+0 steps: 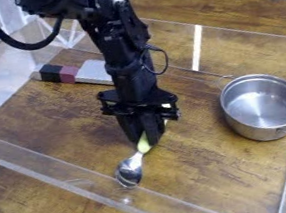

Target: Put the spoon into the silver pot

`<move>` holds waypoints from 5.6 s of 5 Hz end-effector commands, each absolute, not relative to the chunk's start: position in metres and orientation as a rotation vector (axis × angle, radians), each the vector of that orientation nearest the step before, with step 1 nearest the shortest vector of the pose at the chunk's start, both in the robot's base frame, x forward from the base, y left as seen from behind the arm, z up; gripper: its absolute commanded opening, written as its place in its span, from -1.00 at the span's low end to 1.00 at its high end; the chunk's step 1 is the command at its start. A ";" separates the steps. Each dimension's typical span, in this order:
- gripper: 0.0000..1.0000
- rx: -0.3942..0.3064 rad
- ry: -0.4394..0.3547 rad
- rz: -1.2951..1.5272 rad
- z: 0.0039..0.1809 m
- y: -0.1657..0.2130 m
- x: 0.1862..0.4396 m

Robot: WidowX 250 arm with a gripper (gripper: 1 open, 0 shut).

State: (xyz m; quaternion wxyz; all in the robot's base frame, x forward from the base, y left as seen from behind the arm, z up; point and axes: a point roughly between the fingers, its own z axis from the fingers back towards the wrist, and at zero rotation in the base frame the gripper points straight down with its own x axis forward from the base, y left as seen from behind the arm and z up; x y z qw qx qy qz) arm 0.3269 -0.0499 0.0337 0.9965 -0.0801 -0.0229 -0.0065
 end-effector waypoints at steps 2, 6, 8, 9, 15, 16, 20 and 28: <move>-1.00 -0.134 -0.138 -0.010 0.097 -0.081 0.344; -1.00 -0.152 -0.183 0.004 0.128 -0.133 0.377; -1.00 -0.150 -0.166 -0.012 0.124 -0.145 0.391; -1.00 -0.154 -0.155 -0.025 0.120 -0.160 0.398; -1.00 -0.205 -0.112 0.044 0.111 -0.149 0.404; -1.00 -0.211 -0.117 0.064 0.109 -0.149 0.408; 1.00 -0.229 -0.103 0.152 0.096 -0.155 0.421; 1.00 -0.199 -0.169 -0.078 0.133 -0.143 0.412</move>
